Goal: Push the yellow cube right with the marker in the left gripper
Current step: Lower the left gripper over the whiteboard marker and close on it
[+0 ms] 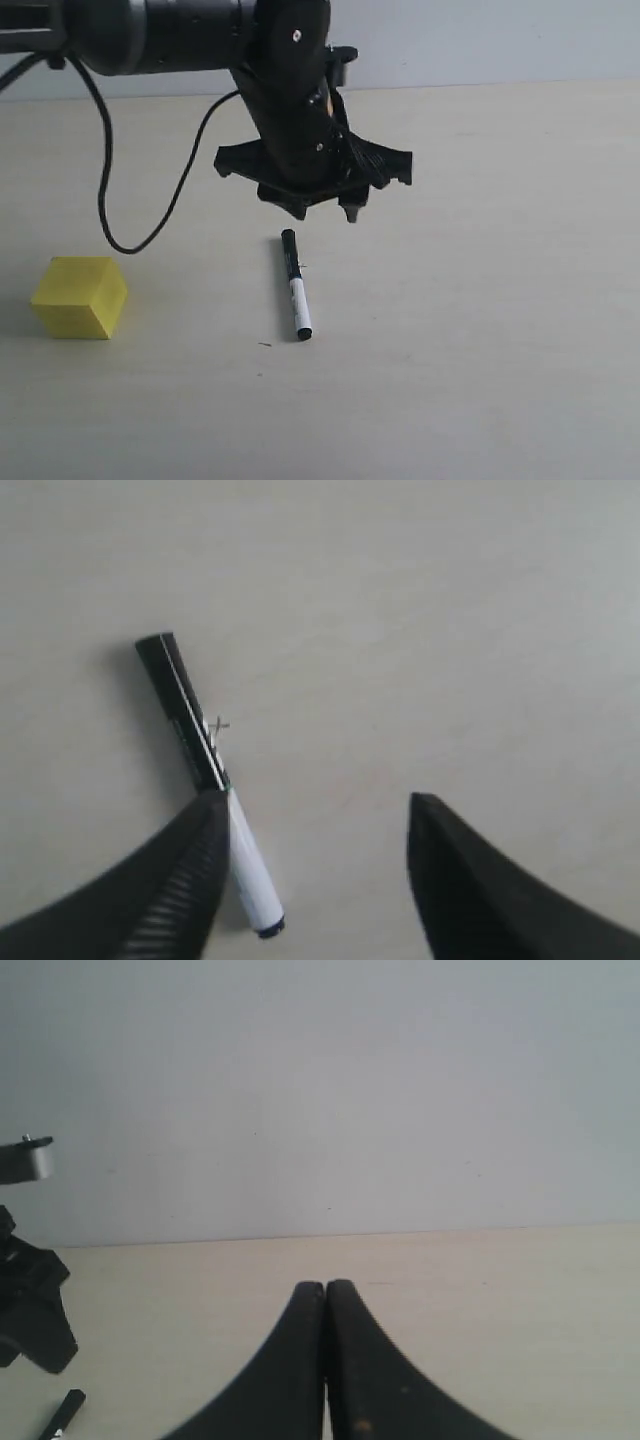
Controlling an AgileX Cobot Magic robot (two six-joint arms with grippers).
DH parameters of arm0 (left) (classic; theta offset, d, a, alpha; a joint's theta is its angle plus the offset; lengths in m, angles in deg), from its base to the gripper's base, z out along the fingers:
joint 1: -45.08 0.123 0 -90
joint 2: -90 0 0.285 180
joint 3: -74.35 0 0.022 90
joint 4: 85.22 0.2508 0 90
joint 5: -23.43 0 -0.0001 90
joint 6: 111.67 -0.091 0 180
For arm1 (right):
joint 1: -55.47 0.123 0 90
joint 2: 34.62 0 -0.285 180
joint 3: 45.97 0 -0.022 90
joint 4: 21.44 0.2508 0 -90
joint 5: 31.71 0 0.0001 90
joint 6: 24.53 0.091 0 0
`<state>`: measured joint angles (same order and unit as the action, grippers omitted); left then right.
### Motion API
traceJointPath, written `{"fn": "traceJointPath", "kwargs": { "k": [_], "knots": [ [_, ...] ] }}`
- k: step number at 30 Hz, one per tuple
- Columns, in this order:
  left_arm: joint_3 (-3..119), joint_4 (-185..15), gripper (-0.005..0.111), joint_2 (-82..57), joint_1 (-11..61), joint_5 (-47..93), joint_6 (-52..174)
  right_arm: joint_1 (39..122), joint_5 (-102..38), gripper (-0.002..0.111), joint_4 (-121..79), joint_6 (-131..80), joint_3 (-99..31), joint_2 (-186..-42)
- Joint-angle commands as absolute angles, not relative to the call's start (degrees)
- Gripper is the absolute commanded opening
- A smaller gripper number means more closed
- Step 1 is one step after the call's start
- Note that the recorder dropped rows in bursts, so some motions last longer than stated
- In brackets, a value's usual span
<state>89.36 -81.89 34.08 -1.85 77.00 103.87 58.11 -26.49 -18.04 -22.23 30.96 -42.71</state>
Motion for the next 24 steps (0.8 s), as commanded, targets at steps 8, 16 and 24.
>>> {"fn": "traceJointPath", "kwargs": {
  "k": [8, 16, 24],
  "knots": [
    [94.7, -82.4, 0.044, 44.5, -1.0, 88.8, 113.4, 58.1, -27.1, 0.000, -17.9, -22.3, 31.2, -42.4],
    [94.7, -84.3, 0.058, 47.3, -1.0, 88.3, 113.5, 58.1, -27.1, 0.000, -17.9, -22.3, 31.2, -42.4],
    [94.7, -84.4, 0.040, 47.3, -1.0, 87.8, 113.9, 58.1, -27.1, 0.000, -17.9, -22.3, 31.2, -42.4]
  ]
}}
